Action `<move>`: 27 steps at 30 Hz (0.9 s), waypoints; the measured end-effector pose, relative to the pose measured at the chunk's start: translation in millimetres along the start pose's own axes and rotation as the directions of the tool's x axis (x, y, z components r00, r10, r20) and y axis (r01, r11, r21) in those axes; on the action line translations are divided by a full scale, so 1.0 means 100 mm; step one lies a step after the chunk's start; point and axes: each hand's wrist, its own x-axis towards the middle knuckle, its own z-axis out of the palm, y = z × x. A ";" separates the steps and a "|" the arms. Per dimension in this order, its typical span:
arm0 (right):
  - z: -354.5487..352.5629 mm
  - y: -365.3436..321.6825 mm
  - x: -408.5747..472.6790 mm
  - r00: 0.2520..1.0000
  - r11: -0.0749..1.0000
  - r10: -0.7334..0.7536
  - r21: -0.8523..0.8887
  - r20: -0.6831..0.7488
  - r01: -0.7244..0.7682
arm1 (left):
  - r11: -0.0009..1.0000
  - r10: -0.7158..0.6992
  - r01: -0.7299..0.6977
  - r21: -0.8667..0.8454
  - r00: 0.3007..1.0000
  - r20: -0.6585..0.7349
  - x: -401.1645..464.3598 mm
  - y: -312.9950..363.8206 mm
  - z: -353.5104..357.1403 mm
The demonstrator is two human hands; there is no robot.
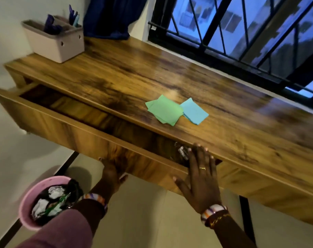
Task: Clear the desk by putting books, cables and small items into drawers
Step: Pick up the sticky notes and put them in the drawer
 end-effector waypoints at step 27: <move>-0.65 -0.51 -2.40 0.785 0.866 -0.379 -0.111 0.491 0.488 | -0.785 -0.048 -0.341 0.517 0.866 0.498 -2.94 -0.83 -0.44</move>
